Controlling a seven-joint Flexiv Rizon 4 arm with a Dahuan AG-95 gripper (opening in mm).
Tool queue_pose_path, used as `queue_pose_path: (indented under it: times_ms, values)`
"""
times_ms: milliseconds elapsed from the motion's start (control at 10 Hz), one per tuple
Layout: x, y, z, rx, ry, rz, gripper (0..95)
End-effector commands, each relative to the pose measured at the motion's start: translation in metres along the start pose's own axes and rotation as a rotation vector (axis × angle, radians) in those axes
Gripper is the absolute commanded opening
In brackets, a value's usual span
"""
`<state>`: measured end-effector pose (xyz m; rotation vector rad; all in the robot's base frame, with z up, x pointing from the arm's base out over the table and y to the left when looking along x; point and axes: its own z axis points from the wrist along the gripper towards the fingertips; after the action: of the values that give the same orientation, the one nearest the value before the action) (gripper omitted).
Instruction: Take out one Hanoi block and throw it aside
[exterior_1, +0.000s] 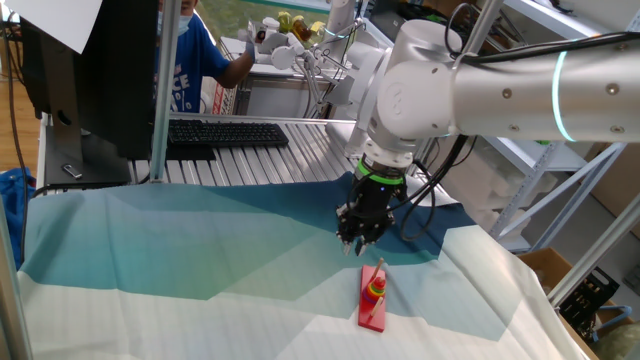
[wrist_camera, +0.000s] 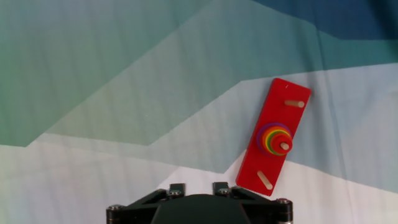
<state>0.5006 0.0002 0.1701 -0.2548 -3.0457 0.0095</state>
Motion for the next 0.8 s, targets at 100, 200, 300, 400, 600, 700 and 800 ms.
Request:
queue_pose_path:
  times_ms: [100,200,300,400,600,700,800]
  values:
    - [0.0005,-0.0003,0.0001,0.001,-0.001,-0.004,0.0]
    - [0.0005,-0.0003,0.0001,0.000,-0.002,-0.004,0.0]
    - [0.0005,-0.0003,0.0001,0.001,-0.004,-0.004,0.0]
    - [0.0005,-0.0003,0.0001,0.002,-0.005,-0.002,0.0]
    - [0.0005,-0.0003,0.0001,0.010,-0.011,0.004,0.0]
    - [0.0005,-0.0003,0.0001,0.011,-0.012,0.006,0.0]
    - [0.0003,-0.0002,0.0000,0.013,-0.016,0.013,0.0]
